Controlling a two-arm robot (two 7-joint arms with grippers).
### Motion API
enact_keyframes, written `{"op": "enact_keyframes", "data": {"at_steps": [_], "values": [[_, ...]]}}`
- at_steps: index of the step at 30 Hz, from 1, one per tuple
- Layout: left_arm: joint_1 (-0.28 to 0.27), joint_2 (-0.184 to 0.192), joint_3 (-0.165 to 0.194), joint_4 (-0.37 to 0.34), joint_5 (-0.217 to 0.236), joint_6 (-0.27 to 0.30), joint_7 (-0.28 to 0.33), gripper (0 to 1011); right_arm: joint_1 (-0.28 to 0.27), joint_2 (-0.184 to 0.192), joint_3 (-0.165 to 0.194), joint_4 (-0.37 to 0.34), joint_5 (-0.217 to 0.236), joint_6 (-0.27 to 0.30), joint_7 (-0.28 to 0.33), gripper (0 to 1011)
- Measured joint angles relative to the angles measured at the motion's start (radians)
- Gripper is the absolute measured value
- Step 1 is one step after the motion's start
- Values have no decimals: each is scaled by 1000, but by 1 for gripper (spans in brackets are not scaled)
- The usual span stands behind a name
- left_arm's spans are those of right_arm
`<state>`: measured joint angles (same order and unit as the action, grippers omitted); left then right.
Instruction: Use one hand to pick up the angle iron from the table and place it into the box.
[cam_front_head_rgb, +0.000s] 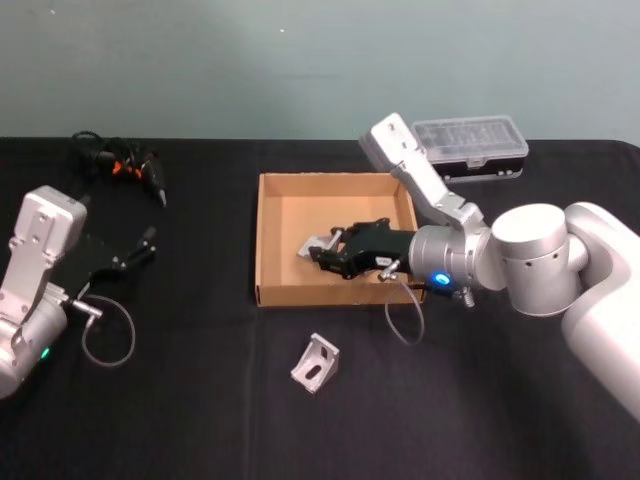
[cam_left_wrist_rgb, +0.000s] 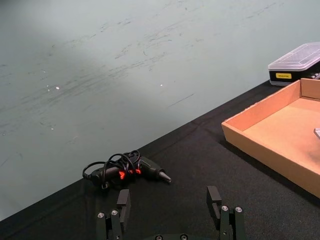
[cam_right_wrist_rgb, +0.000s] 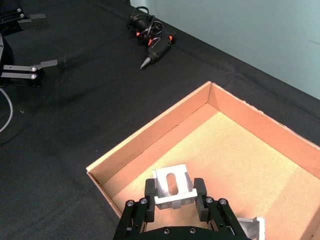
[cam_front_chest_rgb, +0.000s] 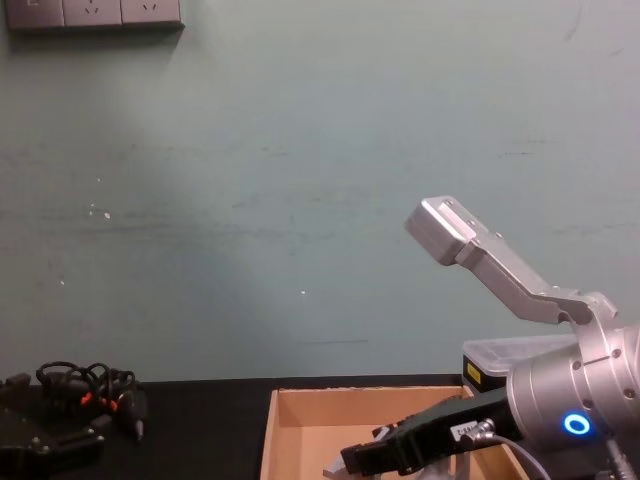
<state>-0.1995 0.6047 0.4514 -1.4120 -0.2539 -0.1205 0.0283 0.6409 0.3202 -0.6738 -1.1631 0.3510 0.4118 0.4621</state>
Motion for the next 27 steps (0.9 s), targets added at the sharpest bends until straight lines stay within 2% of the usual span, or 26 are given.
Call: {"op": "enact_keyframes", "data": {"at_steps": [6,13,21,24,27], "values": [[0,0,0,0,0,0,0,1000,-2,-8,8,10,-11,0,10,481],[0,0,0,0,0,0,0,1000,-15,-10,23,6,-25,-6,12,696],[0,0,0,0,0,0,0,1000,-46,-2,56,-49,-38,-27,5,927],[0,0,0,0,0,0,0,1000,-63,6,70,-81,-42,-32,1,1000],[0,0,0,0,0,0,0,1000,-76,13,79,-107,-45,-32,-5,1004]]}}
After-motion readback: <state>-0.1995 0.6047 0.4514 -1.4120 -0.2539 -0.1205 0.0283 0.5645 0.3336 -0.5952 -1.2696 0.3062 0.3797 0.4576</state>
